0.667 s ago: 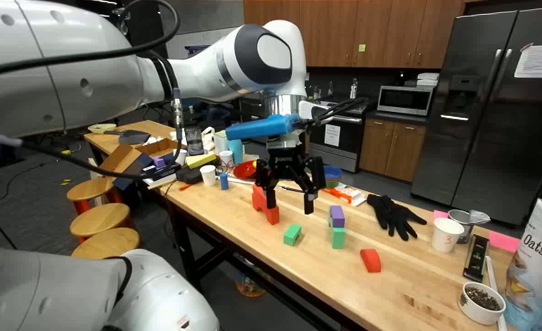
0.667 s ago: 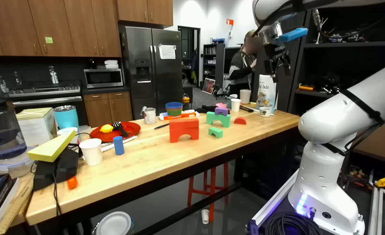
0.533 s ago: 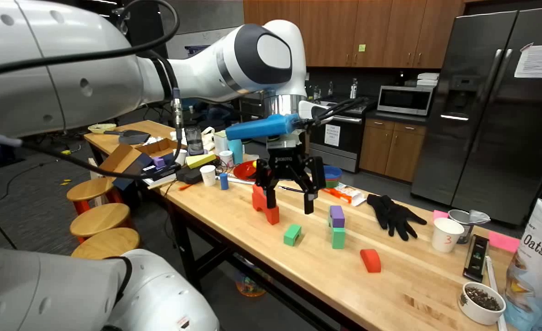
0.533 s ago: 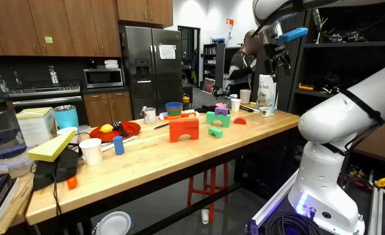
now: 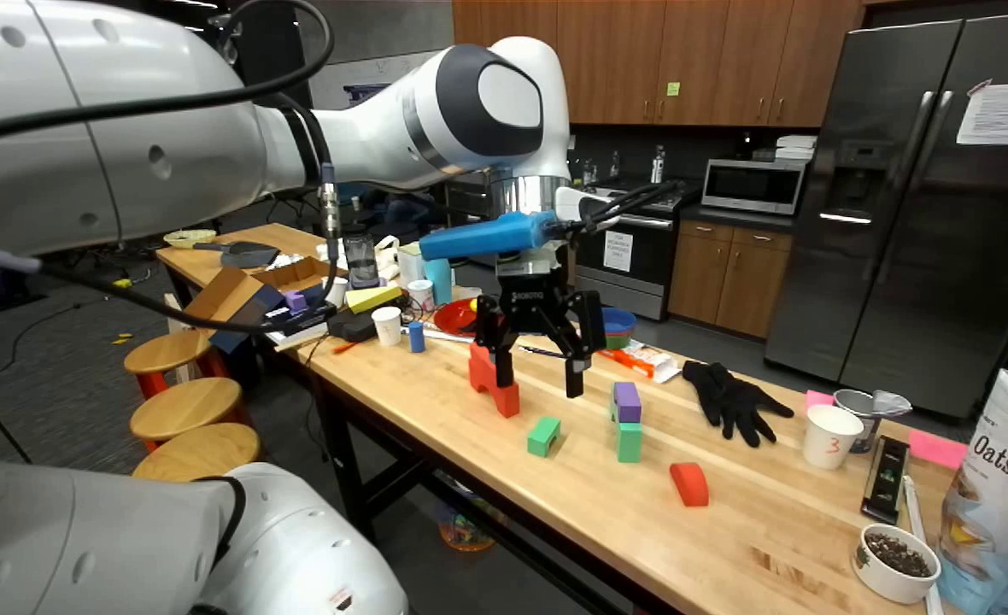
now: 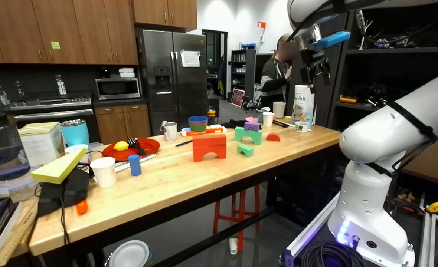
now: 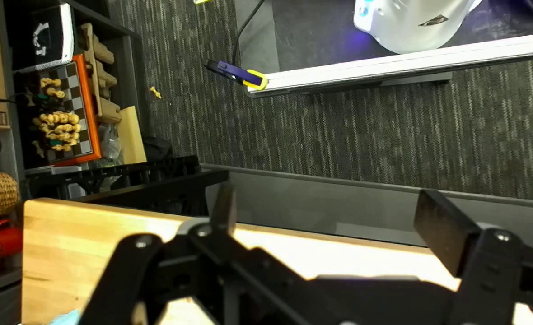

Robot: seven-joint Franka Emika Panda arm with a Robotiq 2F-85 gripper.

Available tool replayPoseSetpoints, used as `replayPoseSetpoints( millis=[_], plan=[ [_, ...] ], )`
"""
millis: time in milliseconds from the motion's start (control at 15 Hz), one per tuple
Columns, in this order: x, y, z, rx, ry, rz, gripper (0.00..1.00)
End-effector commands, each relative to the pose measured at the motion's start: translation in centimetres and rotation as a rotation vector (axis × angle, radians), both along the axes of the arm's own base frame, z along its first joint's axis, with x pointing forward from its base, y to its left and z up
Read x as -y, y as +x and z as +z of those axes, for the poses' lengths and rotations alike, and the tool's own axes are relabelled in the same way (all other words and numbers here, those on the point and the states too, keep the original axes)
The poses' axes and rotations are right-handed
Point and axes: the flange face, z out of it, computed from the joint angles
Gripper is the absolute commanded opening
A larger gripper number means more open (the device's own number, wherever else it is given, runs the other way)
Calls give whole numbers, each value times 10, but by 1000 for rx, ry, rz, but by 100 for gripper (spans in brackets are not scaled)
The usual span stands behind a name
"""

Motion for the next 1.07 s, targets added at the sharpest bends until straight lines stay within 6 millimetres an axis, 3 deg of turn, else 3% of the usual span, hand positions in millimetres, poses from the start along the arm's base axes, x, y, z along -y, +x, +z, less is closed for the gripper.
replayPoseSetpoints(
  millis=[0, 400, 733, 1000],
  plan=[
    [0, 0, 0, -1, 0, 0, 100],
    [0, 0, 0, -1, 0, 0, 100],
    [-1, 9, 20, 31, -119, 92, 100],
    [2, 27, 5, 87, -78, 210, 100]
  ],
)
